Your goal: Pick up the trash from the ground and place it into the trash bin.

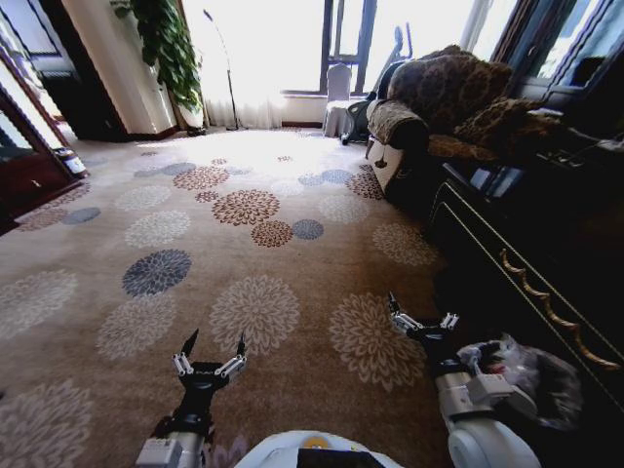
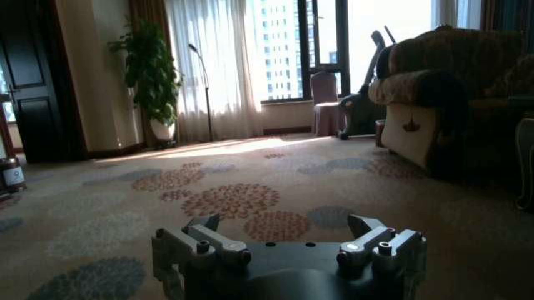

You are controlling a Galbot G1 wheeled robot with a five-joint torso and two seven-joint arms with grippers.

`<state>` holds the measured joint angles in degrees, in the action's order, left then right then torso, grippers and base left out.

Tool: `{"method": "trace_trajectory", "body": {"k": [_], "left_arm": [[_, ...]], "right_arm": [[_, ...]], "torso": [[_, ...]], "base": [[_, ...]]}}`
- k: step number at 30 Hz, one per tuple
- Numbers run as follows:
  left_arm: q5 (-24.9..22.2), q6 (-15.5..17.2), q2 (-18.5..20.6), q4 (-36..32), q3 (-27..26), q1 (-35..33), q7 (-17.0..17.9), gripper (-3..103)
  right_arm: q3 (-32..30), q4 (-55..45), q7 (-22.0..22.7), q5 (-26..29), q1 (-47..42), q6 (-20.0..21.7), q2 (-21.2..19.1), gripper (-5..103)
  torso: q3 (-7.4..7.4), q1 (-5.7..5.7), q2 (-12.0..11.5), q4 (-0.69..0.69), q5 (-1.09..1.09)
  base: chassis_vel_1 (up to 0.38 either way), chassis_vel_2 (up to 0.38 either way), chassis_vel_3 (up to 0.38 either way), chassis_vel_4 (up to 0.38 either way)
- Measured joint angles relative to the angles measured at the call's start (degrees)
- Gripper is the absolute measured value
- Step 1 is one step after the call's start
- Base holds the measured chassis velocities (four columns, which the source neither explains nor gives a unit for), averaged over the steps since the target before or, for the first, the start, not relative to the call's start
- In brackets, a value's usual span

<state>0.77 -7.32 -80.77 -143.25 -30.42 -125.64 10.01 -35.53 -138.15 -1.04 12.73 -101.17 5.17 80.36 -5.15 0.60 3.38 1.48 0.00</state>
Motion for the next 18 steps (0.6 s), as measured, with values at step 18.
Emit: {"method": "trace_trajectory", "body": {"k": [18], "left_arm": [[0.0,0.0,0.0,0.0,0.0,0.0,0.0,100]], "right_arm": [[0.0,0.0,0.0,0.1,0.0,0.0,0.0,100]], "torso": [[0.0,0.0,0.0,0.0,0.0]], "base": [[0.0,0.0,0.0,0.0]]}}
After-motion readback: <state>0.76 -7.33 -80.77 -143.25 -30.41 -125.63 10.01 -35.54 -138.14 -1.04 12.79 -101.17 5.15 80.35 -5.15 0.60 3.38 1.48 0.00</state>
